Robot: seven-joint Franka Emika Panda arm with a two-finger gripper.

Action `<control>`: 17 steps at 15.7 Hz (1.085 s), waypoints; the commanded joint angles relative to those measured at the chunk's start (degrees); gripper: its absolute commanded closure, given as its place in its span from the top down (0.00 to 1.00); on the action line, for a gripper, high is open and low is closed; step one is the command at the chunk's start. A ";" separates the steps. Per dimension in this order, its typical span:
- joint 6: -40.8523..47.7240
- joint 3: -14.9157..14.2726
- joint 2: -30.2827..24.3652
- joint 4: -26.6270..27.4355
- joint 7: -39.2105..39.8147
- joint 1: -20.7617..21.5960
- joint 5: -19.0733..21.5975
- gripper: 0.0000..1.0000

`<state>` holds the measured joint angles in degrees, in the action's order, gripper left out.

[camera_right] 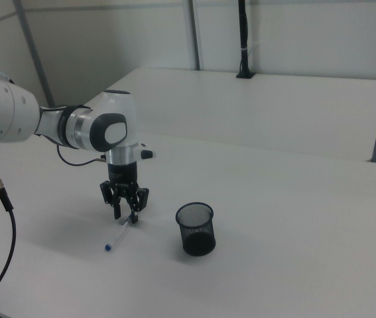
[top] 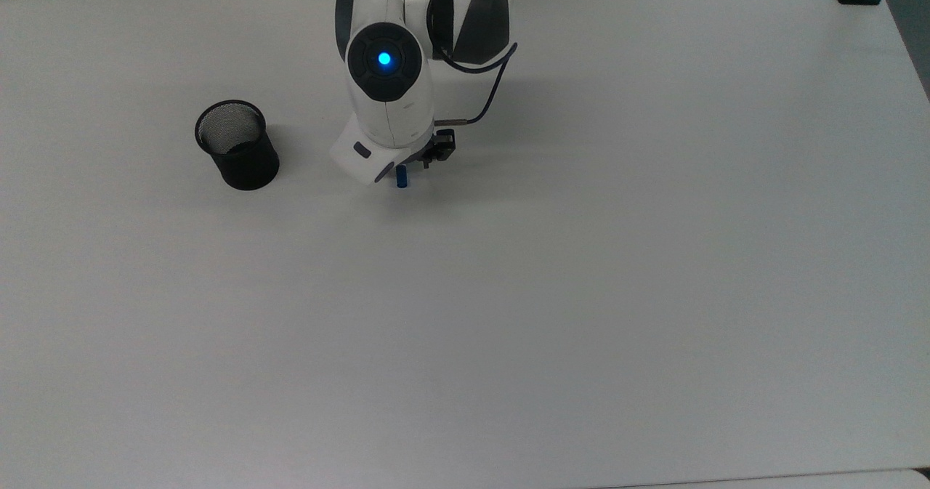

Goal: Insert the marker
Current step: 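Close the gripper on the marker's body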

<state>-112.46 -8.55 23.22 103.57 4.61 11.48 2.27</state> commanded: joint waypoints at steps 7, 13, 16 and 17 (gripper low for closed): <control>-3.03 -0.33 -0.37 0.67 -1.35 0.03 -1.22 0.04; -2.32 -0.33 -1.16 0.41 -1.53 0.03 -0.96 0.01; -0.49 -0.77 -2.56 -1.69 -1.62 -0.40 -0.52 0.00; 0.48 -0.77 -2.92 -2.75 -1.62 -1.28 -0.43 0.00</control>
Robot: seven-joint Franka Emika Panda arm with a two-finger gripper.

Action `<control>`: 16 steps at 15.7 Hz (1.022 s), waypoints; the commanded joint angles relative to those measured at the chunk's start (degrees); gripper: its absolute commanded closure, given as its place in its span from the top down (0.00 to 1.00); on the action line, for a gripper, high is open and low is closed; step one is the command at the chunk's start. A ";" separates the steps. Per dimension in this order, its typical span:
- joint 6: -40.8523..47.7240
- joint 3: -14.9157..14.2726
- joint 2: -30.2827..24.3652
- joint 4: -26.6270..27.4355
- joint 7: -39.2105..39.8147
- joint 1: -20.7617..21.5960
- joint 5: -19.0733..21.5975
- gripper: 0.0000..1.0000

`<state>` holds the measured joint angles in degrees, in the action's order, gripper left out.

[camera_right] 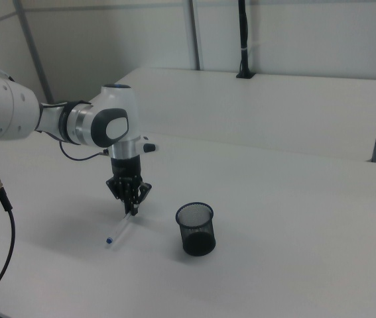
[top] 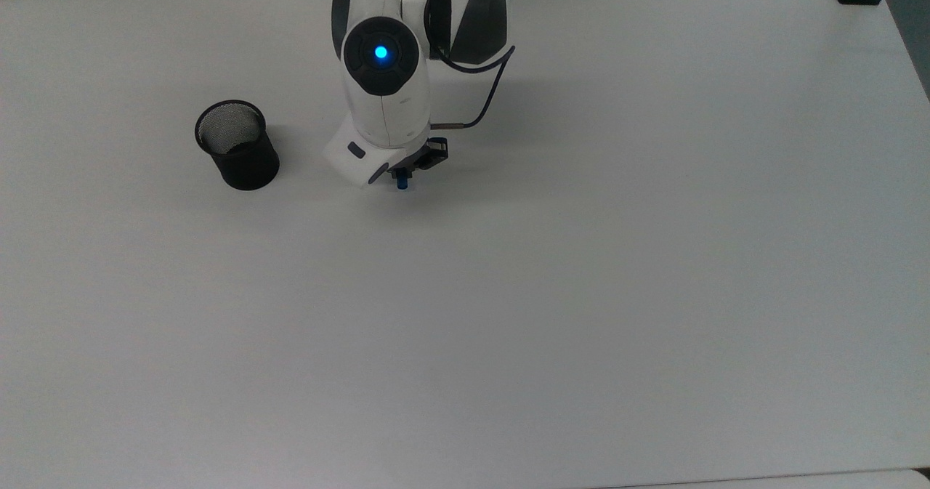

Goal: Insert the marker
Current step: 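Close the gripper on the marker's body, then lift the marker and carry it over the black mesh cup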

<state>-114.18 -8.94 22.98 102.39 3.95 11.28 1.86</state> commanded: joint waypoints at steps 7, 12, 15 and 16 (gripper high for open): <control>3.79 -0.55 -7.94 -4.38 -0.78 -4.24 -0.01 0.00; 3.00 -0.55 -10.50 -8.07 -0.08 -9.07 -0.54 0.00; 2.04 -0.55 -10.85 -10.45 1.76 -13.30 -0.45 0.00; 0.11 -0.55 -10.85 -10.45 1.94 -14.61 -0.27 0.00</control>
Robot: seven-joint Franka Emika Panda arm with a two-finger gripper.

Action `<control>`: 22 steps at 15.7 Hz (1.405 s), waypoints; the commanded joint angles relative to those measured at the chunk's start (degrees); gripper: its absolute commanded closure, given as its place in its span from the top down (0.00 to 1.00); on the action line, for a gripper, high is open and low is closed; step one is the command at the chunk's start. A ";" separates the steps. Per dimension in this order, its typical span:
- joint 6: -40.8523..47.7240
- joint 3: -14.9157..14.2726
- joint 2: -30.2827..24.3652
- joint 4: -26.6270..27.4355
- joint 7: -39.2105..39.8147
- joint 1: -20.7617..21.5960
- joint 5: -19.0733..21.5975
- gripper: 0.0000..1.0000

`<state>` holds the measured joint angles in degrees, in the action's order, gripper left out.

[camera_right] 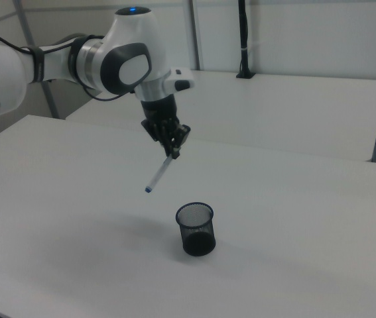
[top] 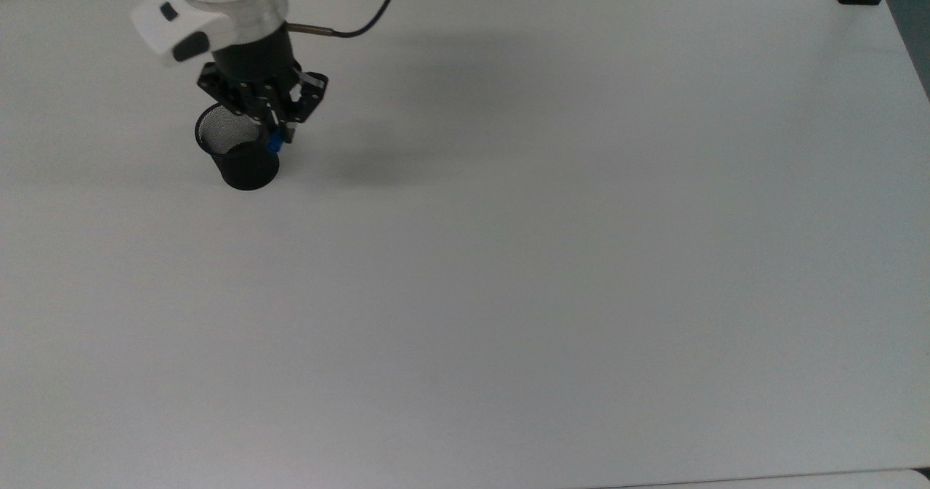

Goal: Insert the marker
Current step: 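Lift the marker and carry it over the black mesh cup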

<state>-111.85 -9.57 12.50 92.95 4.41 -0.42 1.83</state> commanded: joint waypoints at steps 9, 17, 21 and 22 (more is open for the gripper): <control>-9.61 0.07 0.06 0.83 4.81 -10.48 -0.07 0.00; -13.20 0.07 1.38 1.97 5.26 -11.88 -0.78 0.00; -16.03 0.07 3.75 2.94 5.17 -11.89 -1.39 0.02; -15.94 0.16 3.93 3.12 5.08 -11.71 -1.48 0.02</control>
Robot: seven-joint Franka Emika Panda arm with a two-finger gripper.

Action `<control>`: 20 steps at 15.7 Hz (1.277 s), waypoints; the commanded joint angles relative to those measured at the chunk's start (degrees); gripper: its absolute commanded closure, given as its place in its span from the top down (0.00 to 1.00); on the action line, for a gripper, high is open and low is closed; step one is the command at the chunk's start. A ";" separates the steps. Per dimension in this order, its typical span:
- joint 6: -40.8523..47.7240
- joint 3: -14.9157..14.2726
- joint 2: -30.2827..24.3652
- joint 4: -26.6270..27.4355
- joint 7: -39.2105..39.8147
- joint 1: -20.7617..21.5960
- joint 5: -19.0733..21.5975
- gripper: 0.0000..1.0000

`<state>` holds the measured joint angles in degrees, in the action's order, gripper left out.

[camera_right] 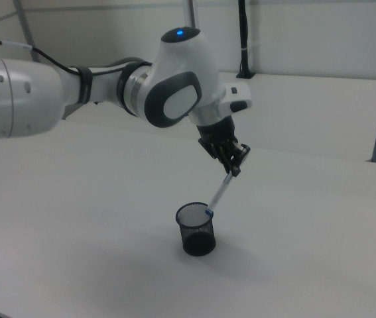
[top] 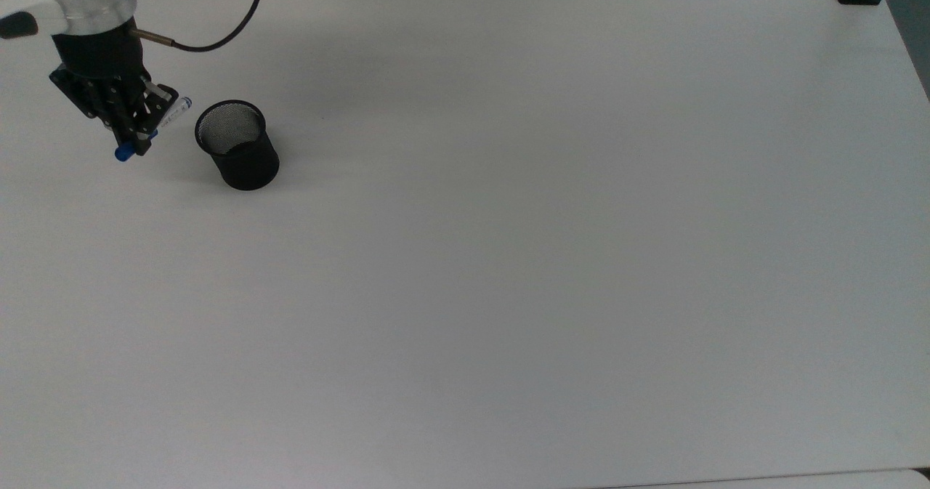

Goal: Insert the marker
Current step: 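Lift the marker and carry it over the black mesh cup, then lower the marker into the mesh cup and open the gripper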

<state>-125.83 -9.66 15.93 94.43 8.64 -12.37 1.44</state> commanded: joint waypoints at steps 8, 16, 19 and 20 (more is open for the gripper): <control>-1.78 0.34 0.59 4.97 -0.63 4.55 -1.09 0.03; -1.08 0.34 0.50 5.15 -1.96 5.25 -1.09 0.47; -1.08 0.34 0.41 5.06 -3.18 5.25 -1.09 0.73; -1.08 0.34 0.41 5.06 -3.54 5.25 -1.09 0.80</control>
<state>-126.59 -8.98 17.69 98.12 7.32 -7.60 1.14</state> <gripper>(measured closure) 0.524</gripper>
